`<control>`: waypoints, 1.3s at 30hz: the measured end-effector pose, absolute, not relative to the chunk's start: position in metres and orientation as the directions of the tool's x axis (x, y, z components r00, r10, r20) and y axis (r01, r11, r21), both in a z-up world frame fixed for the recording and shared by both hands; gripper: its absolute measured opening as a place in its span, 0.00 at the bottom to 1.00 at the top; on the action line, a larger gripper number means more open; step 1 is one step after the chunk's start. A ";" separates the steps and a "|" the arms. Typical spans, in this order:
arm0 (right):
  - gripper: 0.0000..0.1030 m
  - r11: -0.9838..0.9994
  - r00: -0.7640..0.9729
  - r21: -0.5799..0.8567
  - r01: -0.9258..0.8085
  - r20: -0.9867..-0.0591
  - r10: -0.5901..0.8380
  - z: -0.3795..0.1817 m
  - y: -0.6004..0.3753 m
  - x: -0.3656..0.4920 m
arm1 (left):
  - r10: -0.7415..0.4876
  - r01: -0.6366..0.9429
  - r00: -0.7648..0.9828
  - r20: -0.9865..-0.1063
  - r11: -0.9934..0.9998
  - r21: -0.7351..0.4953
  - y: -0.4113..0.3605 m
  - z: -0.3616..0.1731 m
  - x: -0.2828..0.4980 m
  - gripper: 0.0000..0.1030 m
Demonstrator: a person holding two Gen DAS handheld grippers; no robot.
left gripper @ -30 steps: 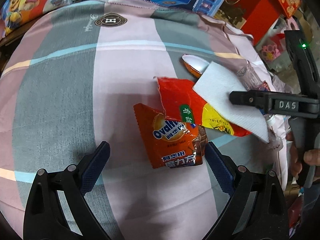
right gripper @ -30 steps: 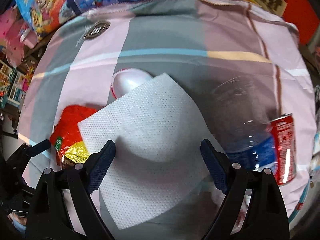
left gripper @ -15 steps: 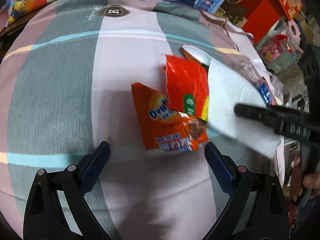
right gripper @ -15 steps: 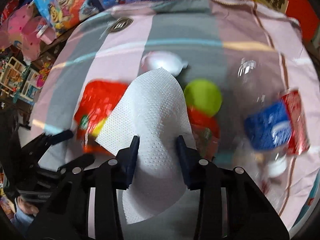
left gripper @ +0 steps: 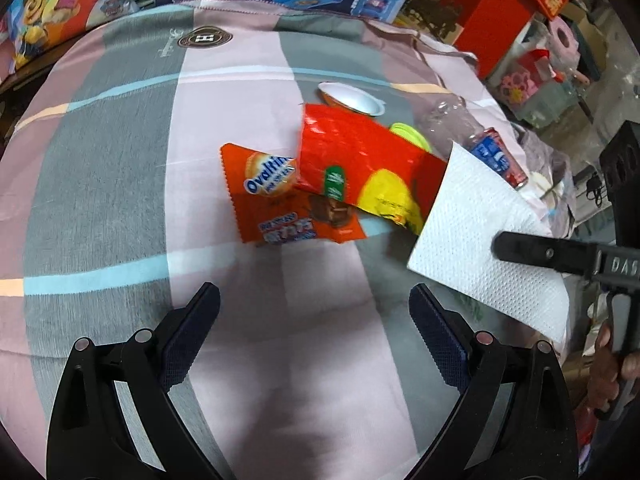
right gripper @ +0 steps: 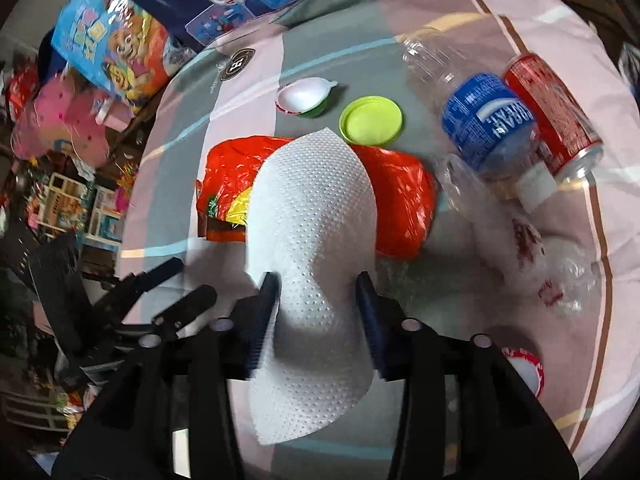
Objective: Collect trash
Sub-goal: 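Grasp the white tissue with the right tool and lift it, then grasp the large red wrapper with the left tool while the right tool holds the tissue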
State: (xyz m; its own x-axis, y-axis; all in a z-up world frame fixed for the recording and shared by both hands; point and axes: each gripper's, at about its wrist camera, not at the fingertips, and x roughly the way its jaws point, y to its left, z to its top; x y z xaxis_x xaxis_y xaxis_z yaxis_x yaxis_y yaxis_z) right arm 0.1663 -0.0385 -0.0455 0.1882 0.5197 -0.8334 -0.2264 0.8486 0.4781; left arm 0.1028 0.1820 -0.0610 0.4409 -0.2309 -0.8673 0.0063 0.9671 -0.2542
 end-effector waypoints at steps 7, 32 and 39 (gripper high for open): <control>0.10 0.885 0.258 0.397 -0.244 -0.853 0.454 -0.042 -0.046 0.160 | -0.221 0.026 0.431 -0.875 0.972 -0.233 0.167 -0.058 0.093 0.93; 0.06 0.899 0.352 0.422 -0.115 -0.829 0.434 -0.025 -0.102 0.185 | 0.023 0.441 0.552 -0.834 0.840 0.315 0.094 -0.068 0.162 0.93; 0.06 0.904 0.335 0.419 -0.086 -0.842 0.423 -0.037 -0.098 0.201 | -0.041 0.546 0.522 -0.852 0.783 0.297 0.079 -0.081 0.181 0.54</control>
